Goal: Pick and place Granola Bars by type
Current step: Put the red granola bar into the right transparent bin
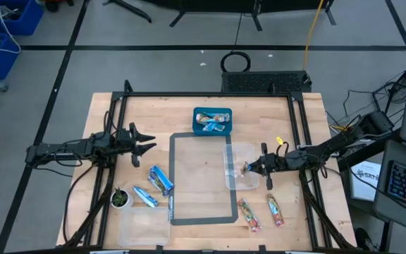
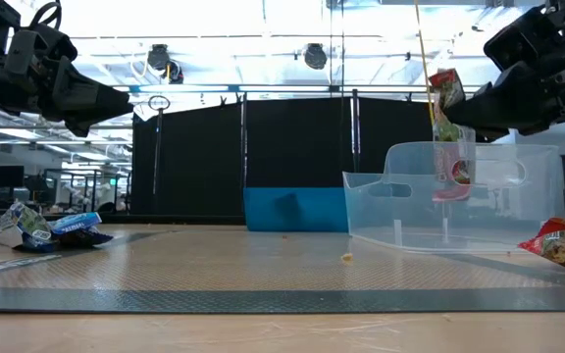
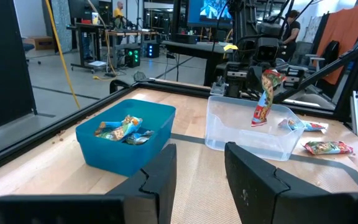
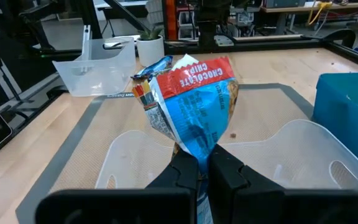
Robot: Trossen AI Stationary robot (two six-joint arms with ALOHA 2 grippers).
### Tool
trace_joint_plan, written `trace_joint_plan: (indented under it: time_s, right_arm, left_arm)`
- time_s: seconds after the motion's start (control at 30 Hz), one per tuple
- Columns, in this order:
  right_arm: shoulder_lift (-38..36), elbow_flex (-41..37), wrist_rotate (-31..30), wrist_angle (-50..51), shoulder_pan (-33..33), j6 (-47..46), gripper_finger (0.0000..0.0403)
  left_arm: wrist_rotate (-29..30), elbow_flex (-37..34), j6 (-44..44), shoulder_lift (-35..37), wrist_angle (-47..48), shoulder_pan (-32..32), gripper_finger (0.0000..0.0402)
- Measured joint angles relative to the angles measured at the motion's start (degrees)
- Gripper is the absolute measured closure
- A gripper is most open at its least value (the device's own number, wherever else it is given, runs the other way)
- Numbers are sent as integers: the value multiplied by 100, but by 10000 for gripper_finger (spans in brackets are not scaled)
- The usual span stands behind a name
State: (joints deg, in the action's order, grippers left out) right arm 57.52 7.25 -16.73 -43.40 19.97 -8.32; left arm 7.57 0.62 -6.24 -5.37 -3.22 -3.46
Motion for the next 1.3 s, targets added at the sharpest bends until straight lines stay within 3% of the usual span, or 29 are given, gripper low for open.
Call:
trace_joint_plan:
  time_s: [0.57,1.3]
  right_arm:
    - [0,0,2,29,0,-202,388]
    - [-2,0,8,-38,-48,-605,158]
  left_arm:
    - [0,0,1,1,0,0,263]
    - [0,0,1,1,0,1,263]
